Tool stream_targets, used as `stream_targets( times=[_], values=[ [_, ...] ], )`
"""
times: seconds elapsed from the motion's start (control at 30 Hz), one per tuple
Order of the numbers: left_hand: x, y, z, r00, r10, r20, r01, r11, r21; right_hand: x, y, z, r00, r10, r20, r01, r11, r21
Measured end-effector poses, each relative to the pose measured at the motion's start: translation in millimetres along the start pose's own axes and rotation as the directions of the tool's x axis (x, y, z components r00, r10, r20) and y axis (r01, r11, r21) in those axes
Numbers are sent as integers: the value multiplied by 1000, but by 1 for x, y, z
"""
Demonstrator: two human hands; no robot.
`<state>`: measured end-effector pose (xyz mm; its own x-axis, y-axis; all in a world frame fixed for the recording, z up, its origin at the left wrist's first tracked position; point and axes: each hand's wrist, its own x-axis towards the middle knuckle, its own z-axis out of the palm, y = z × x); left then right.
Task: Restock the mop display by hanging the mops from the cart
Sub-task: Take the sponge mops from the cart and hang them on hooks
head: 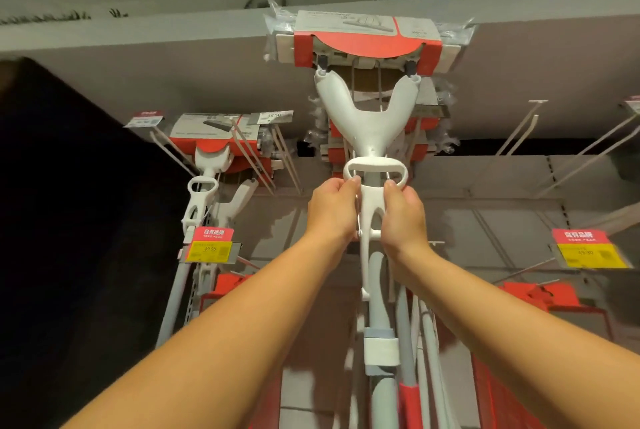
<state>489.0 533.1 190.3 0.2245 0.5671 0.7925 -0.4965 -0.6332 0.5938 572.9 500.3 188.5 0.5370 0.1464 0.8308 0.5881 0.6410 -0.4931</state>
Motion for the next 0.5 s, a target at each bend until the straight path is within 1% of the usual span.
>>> stream_targets(
  times=[0.2,0.33,0.5],
  values=[
    [-36,15,-46,995,-82,-56,83,996,23,-49,-19,22,997,42,67,-43,999,17],
    [-49,31,-86,992,-69,-110,77,995,63,-73,-35,54,990,94,103,-100,994,53],
    [-47,49,-147,991,-55,-122,74,985,157,-98,-55,110,985,126,114,-136,987,83]
  ],
)
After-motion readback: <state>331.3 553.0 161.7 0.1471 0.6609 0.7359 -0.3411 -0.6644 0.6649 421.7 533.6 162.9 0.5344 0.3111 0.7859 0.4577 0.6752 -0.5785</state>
